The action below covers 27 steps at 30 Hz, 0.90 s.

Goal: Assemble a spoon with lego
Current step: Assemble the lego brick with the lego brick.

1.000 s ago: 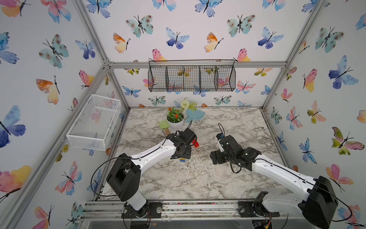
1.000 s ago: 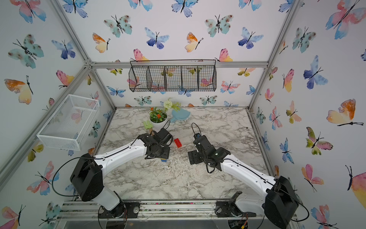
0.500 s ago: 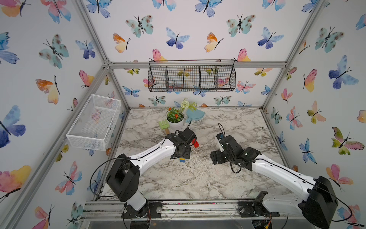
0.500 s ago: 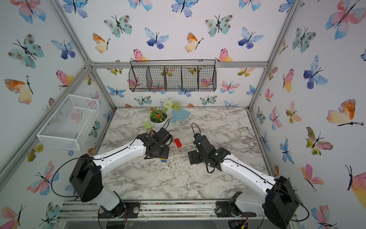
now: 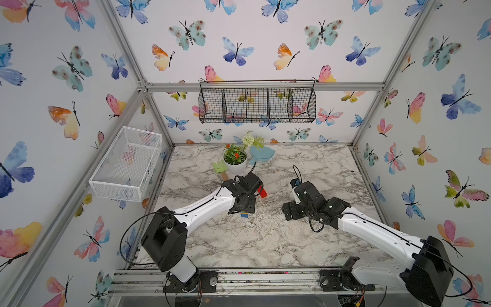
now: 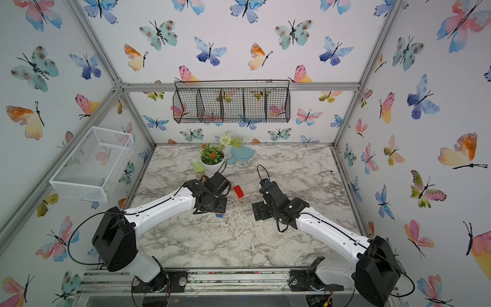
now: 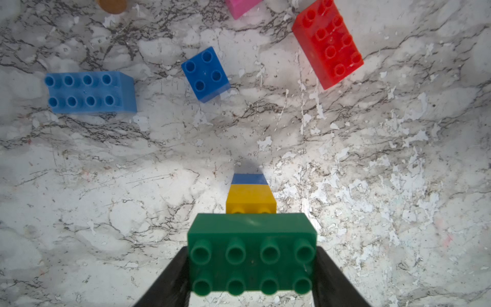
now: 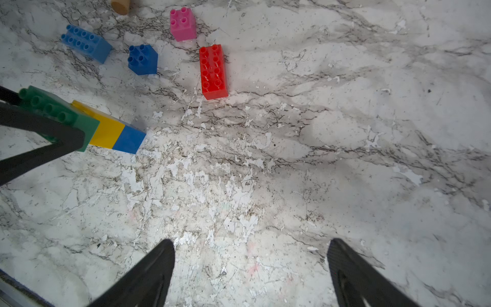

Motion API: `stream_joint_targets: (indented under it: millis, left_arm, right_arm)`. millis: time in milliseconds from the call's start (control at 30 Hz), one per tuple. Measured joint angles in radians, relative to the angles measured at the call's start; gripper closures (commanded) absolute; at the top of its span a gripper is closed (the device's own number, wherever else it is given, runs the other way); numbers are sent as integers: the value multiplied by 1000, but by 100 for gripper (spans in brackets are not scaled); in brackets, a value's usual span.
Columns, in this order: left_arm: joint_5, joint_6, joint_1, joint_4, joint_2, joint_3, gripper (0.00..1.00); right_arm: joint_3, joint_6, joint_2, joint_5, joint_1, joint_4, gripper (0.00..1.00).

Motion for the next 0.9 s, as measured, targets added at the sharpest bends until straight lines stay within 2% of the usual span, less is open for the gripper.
stream_joint_targets:
  millis: [500,900]
  left_arm:
    - [-1,7,0,67,-37,-62,82]
    - [-7,16,2,24,-38,-50,82]
  right_arm:
    - [-13,4,-4,1,0,0,7]
    - [-15,4,-4,1,0,0,7]
